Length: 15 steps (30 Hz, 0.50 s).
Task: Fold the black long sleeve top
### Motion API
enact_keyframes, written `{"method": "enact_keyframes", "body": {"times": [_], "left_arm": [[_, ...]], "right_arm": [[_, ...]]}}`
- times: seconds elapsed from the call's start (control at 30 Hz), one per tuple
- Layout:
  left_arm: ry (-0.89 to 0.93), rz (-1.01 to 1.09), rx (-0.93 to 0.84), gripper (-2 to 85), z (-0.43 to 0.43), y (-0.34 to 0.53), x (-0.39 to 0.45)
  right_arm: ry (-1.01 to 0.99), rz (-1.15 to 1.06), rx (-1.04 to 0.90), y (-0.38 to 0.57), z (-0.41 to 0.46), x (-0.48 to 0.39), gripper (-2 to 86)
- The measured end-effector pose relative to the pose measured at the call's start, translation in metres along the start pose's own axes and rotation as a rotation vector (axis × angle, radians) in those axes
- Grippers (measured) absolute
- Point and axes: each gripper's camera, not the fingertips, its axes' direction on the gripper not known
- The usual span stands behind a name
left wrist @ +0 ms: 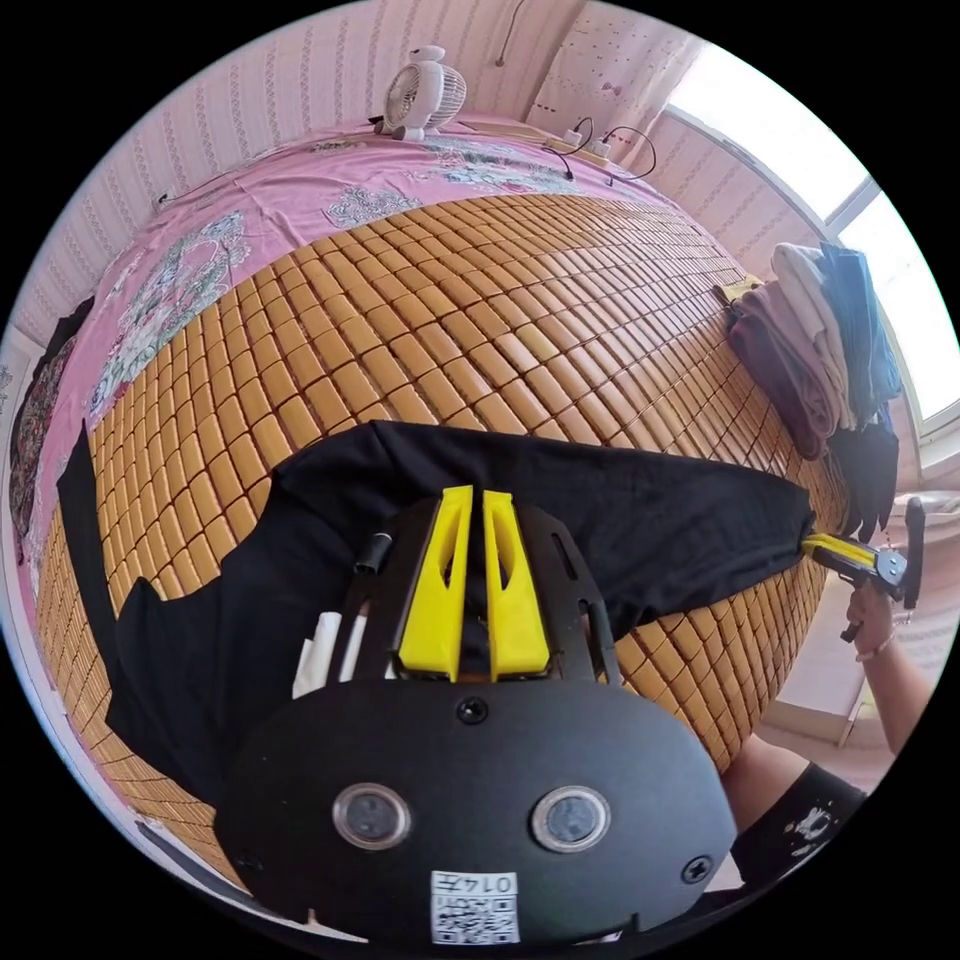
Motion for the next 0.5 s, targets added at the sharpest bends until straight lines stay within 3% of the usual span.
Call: {"method": "enact_keyframes", "body": {"times": [0.2,0.5], "left_arm": [[0.019,-0.019,0.022,-0.8,-0.014,0.004,0.001],[0.081,-0.086,0.034,-0.9,-0.043,0.006,-0.006]], "right_arm": [[0.081,0.030,-0.077,0.029,0.028,0.016,-0.3],[-0.111,0.158,0.029,-0.013,0.047,0.029,7.8]]}}
